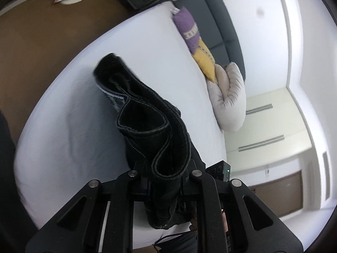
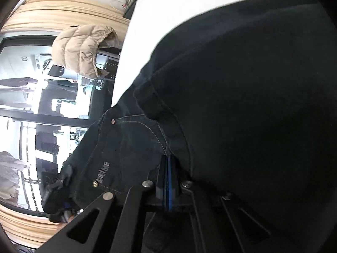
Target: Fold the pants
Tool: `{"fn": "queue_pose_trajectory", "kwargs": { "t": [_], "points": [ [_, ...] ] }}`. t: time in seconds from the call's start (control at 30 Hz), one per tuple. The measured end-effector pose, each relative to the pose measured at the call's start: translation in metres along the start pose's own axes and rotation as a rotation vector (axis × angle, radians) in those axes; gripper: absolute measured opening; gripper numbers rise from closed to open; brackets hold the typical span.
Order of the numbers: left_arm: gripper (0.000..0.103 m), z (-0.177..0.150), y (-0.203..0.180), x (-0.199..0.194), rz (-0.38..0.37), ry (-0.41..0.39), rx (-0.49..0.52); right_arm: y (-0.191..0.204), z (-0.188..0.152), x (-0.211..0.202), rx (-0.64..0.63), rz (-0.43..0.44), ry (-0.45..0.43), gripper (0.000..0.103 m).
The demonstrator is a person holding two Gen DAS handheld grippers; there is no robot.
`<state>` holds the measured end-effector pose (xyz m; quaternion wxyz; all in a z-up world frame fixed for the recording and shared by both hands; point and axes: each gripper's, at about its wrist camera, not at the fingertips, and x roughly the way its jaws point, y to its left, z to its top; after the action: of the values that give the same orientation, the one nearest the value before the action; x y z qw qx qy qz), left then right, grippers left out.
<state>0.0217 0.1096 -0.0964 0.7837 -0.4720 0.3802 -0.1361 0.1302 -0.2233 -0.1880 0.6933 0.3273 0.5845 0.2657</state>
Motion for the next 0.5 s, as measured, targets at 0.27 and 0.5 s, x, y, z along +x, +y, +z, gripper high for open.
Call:
{"fn": "queue_pose_trajectory", "kwargs": {
  "t": [0.27,0.5],
  "points": [
    [0.015,-0.031,-0.121,0.049,0.064,0.097,0.410,0.018,0.006,-0.062,-0.007,0.153,-0.089,0.091],
    [0.015,-0.120,-0.170,0.146,0.168,0.292,0.741,0.009,0.005,-0.100,-0.027,0.224,-0.072,0.091]
  ]
}}
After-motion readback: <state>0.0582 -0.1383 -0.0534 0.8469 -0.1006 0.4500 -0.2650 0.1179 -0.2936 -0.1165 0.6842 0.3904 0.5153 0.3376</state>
